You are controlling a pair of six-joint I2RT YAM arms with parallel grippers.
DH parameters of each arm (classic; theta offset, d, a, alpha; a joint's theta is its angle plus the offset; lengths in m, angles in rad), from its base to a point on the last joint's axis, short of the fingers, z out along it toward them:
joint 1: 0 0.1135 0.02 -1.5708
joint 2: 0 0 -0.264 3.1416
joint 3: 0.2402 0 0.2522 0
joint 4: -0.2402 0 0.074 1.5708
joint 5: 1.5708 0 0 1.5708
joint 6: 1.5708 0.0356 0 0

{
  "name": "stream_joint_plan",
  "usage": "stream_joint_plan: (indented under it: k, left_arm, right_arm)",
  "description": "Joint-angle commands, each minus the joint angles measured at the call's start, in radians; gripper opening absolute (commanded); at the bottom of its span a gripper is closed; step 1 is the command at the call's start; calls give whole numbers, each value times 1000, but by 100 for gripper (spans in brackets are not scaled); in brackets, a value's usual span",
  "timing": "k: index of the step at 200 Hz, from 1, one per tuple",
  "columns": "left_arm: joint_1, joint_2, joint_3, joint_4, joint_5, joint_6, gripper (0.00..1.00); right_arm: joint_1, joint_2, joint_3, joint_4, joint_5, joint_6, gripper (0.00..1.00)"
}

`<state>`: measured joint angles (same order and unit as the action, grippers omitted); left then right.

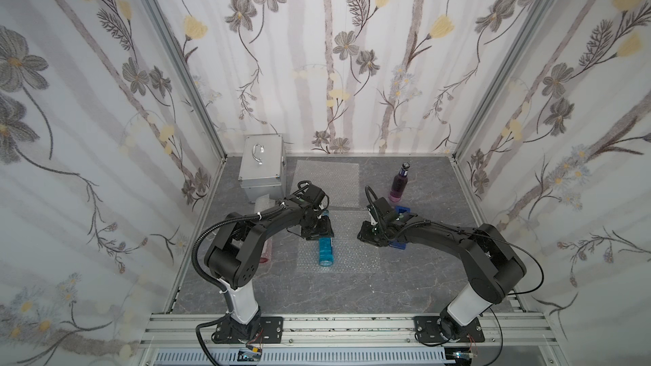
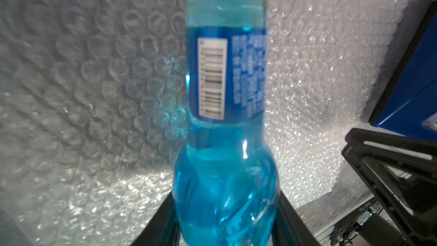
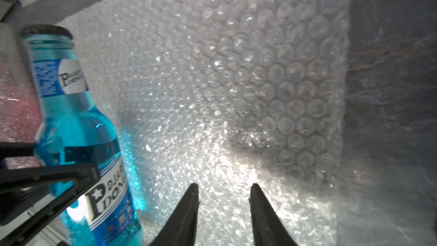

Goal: Wrap wine bottles in bubble wrap
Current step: Place the wine bottle on the bubble wrap.

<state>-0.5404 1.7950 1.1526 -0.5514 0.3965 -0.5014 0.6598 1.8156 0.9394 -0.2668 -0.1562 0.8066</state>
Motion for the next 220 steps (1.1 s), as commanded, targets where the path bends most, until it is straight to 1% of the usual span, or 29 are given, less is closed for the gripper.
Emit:
stream_joint_plan:
  k: [1, 39, 60, 66, 88, 113, 142, 171, 193, 208, 220]
  left_arm:
    - [-1, 13, 25, 25, 29, -3, 32]
    - [-6, 34, 28, 25, 29, -4, 33]
    - [-7, 43, 26, 25, 27, -6, 35]
    - [-7, 46, 25, 25, 26, -8, 37]
    - [-7, 64, 33, 23, 36, -7, 49]
    - [-7, 57, 33, 22, 33, -6, 62]
    - [-6, 11, 30, 22, 26, -2, 67]
    - [-1, -55, 35, 8, -1, 22, 80]
    - [27, -115, 14, 6, -8, 29, 84]
    - [72, -159, -17, 11, -16, 25, 84]
    - [126, -189, -47, 22, -19, 21, 84]
  right_arm:
    - [10, -10, 27, -6, -11, 8, 39]
    - [25, 12, 76, -4, -31, 18, 37]
    - [39, 29, 96, 20, -62, 33, 37]
    - [43, 31, 99, 30, -71, 41, 37]
    - [58, 44, 101, 89, -125, 75, 37]
    - [72, 57, 104, 114, -146, 98, 38]
    - [84, 63, 108, 118, -152, 106, 39]
    - [99, 78, 129, 112, -154, 110, 40]
    - [109, 99, 159, 98, -153, 107, 43]
    - [108, 116, 181, 82, -145, 105, 45]
    - [109, 133, 204, 63, -135, 101, 46]
